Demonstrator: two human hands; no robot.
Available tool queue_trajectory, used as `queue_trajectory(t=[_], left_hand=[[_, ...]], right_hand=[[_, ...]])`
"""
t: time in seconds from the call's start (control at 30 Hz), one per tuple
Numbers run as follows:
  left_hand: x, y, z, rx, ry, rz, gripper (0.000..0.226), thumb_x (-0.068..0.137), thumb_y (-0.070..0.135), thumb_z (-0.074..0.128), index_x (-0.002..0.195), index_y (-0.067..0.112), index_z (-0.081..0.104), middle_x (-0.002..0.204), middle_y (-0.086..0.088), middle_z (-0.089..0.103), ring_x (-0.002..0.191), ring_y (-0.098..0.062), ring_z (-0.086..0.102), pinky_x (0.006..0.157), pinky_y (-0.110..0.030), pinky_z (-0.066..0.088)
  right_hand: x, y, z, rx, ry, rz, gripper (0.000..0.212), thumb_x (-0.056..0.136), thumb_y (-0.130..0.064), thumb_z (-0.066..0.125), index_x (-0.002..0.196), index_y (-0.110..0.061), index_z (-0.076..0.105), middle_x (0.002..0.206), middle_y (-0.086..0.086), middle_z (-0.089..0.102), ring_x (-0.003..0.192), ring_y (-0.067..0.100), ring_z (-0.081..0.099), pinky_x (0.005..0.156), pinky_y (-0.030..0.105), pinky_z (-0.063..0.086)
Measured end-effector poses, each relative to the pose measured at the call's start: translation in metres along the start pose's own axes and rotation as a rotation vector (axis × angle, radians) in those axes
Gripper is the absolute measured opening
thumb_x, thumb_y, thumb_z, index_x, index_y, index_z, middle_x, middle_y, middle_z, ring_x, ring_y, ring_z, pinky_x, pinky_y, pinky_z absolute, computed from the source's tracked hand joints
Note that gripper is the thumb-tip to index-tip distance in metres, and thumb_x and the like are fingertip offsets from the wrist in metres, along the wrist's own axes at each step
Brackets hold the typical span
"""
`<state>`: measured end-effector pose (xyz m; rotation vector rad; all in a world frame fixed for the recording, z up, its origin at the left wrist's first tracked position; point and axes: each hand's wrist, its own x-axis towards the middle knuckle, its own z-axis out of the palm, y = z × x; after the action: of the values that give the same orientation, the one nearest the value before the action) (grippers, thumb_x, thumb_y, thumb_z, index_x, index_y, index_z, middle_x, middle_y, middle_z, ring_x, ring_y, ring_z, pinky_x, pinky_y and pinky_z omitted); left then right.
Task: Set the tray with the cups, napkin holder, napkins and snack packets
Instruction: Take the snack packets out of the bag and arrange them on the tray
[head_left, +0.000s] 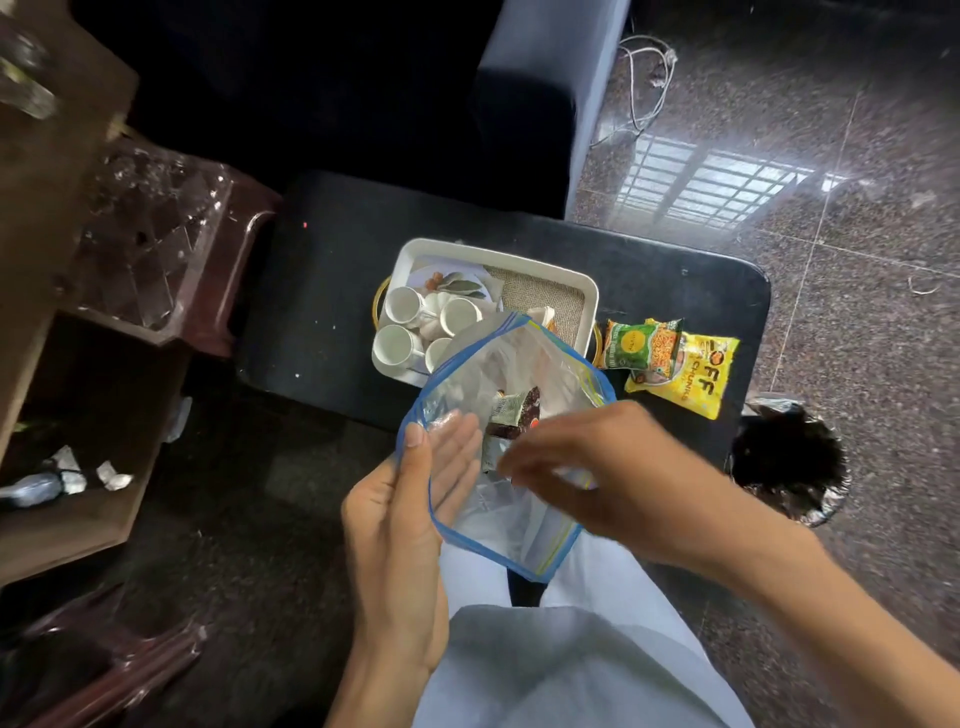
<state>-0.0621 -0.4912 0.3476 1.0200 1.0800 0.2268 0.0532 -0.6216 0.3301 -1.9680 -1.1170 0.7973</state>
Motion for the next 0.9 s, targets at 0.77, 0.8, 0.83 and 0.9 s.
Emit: queue_trajectory(t=[0.77, 0.8, 0.83, 0.9], left_hand=[[-0.005, 0.001, -0.026, 0.029, -0.027, 0.022, 0.037, 0.094, 0.04, 0.054, 0.105, 0.014, 0.077, 0.109, -0.008, 0.081, 0.106, -0.021, 0.076, 0.092, -0.026, 0.059], [-0.004, 0.002, -0.026, 0.024, -0.025, 0.02, 0.038, 0.093, 0.04, 0.054, 0.106, 0.013, 0.076, 0.109, -0.008, 0.081, 0.106, -0.021, 0.076, 0.091, -0.025, 0.059], [-0.003, 0.003, -0.027, 0.021, -0.026, 0.019, 0.038, 0.094, 0.04, 0.054, 0.107, 0.012, 0.076, 0.109, -0.008, 0.08, 0.106, -0.021, 0.076, 0.091, -0.025, 0.059], [-0.001, 0.004, -0.029, 0.025, -0.03, 0.02, 0.039, 0.095, 0.04, 0.054, 0.109, 0.011, 0.075, 0.11, -0.009, 0.08, 0.107, -0.021, 0.076, 0.091, -0.024, 0.059]], right_hand=[[0.066, 0.014, 0.091, -0.868, -0.479, 0.058, 0.025, 0.104, -0.022, 0.043, 0.12, -0.021, 0.062, 0.125, 0.003, 0.06, 0.115, 0.027, 0.057, 0.088, 0.036, 0.046], [0.064, 0.009, 0.085, -0.846, -0.457, 0.058, 0.024, 0.103, -0.02, 0.044, 0.119, -0.022, 0.062, 0.122, 0.003, 0.06, 0.114, 0.028, 0.056, 0.087, 0.037, 0.045], [0.062, 0.002, 0.078, -0.811, -0.427, 0.055, 0.024, 0.102, -0.019, 0.045, 0.118, -0.022, 0.062, 0.12, 0.003, 0.061, 0.113, 0.029, 0.056, 0.086, 0.038, 0.045], [0.056, -0.012, 0.061, -0.747, -0.355, 0.061, 0.022, 0.098, -0.016, 0.05, 0.115, -0.022, 0.063, 0.112, 0.004, 0.063, 0.107, 0.032, 0.058, 0.078, 0.038, 0.043]])
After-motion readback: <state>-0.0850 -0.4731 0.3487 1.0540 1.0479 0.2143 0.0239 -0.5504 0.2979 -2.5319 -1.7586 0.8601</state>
